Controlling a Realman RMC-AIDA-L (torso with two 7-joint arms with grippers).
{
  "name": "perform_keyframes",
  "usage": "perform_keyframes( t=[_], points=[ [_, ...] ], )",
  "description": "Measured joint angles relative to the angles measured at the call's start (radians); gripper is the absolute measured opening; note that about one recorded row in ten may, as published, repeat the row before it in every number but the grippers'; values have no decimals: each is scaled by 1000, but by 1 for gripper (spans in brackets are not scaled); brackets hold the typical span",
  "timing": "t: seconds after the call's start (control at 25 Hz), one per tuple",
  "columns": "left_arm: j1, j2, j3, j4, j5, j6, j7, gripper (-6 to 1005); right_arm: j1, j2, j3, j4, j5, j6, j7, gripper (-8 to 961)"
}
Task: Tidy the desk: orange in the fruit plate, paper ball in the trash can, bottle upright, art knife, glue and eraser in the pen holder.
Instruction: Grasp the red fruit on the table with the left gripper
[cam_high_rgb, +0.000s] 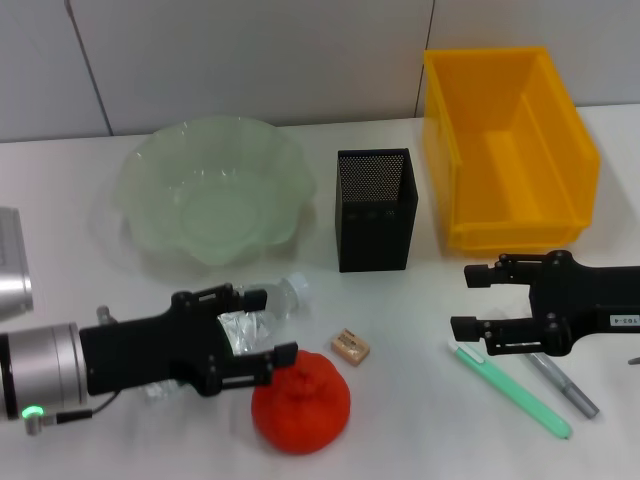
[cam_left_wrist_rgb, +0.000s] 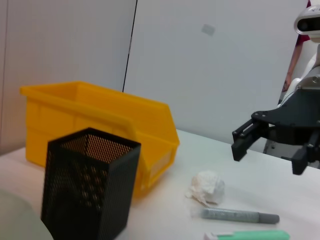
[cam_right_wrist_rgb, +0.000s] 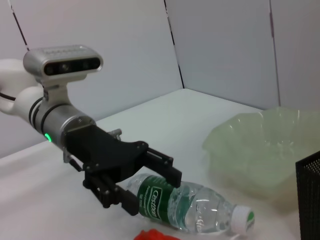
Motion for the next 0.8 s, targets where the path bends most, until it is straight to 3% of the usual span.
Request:
perform_keyframes(
  t=[0.24, 0.64, 0.8],
  points=[
    [2, 0, 13, -94, -12, -5, 64, 809, -7, 1, 7, 0, -1, 5, 0, 762],
    [1, 0, 36, -129, -13, -20, 71, 809, 0, 2, 11, -4, -1, 4, 0, 762],
    [-25, -1, 39, -221, -30, -38, 138, 810, 0, 2, 11, -4, 1, 6, 0, 762]
  ],
)
